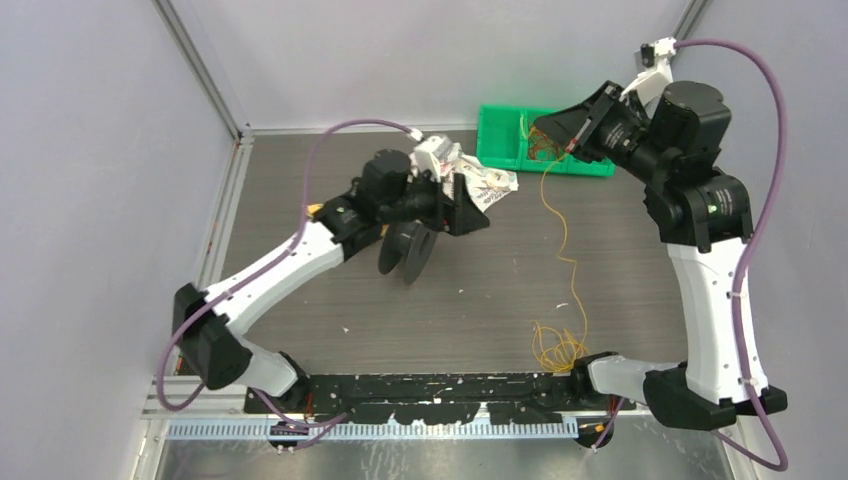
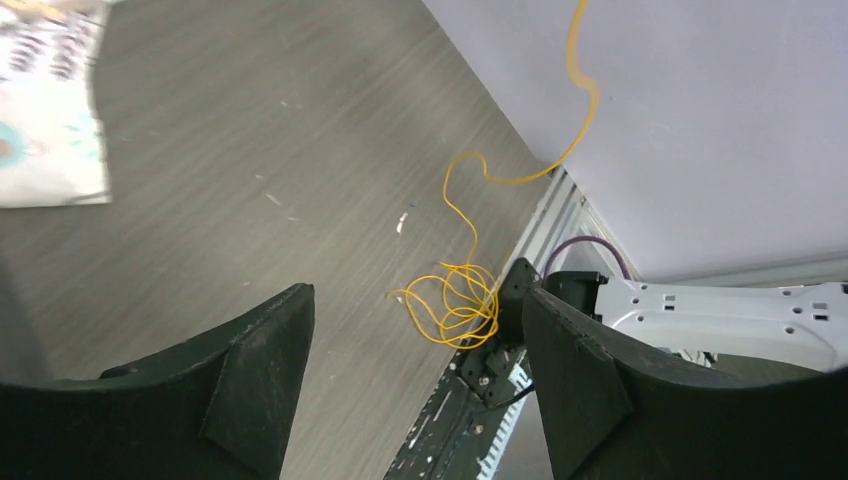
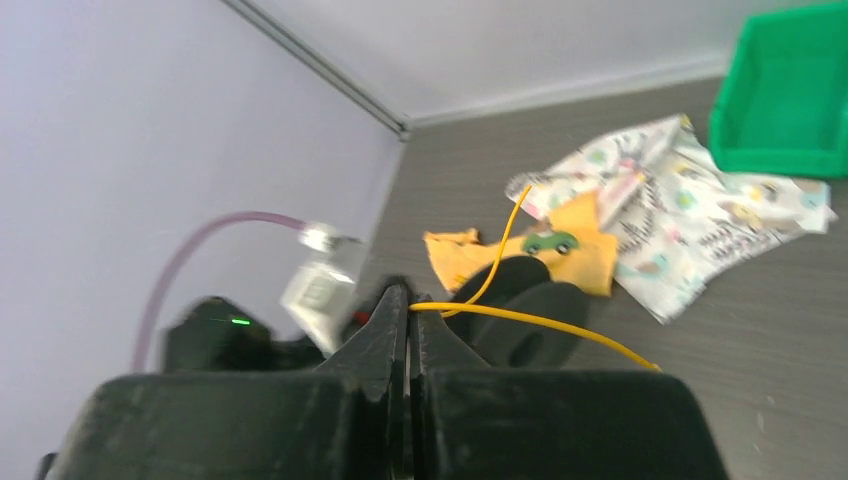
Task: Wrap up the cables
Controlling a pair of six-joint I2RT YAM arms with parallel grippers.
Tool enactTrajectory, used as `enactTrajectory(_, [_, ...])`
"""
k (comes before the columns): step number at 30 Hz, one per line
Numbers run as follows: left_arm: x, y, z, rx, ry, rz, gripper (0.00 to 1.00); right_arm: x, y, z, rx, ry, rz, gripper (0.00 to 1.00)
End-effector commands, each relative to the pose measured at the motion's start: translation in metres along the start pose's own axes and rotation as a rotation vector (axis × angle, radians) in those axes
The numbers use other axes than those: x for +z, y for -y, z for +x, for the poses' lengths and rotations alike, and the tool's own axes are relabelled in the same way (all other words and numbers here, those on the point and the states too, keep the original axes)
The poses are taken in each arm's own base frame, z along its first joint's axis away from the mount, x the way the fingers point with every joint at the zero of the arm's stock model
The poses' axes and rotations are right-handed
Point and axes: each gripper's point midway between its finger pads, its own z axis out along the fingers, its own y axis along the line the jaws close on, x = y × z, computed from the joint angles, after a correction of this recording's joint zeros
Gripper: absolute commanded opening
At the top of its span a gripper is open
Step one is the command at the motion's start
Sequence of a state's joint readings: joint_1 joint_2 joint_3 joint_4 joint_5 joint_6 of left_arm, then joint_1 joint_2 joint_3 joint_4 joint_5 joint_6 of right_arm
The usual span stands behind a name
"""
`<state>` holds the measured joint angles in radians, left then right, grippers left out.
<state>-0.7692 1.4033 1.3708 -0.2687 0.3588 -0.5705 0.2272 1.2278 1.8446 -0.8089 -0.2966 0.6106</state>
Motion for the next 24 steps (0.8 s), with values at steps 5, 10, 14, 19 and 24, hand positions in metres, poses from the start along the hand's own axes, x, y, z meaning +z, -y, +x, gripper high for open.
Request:
enactTrajectory(5, [0.057,0.086,-0.01,-0.058,0.119,0.28,0.8,-0.032,-0.065,-0.037,0.041,0.121,-0.234,0.01])
enactTrajectory(10, [0.076,0.109,-0.015,-0.108,0.154,0.361,0.8,-0.031,-0.064,-0.035,0.046,0.114,-0.232,0.01])
enactTrajectory(14, [0.093,0.13,-0.006,-0.08,0.144,0.394,0.8,-0.028,-0.061,-0.033,0.052,0.111,-0.226,0.01])
enactTrajectory(19, [0.115,0.14,0.005,-0.076,0.134,0.4,0.78,-0.028,-0.06,-0.032,0.051,0.11,-0.222,0.01])
enactTrajectory(24, [0.132,0.127,0.007,-0.059,0.129,0.335,0.74,-0.034,-0.061,-0.031,0.04,0.109,-0.214,0.0])
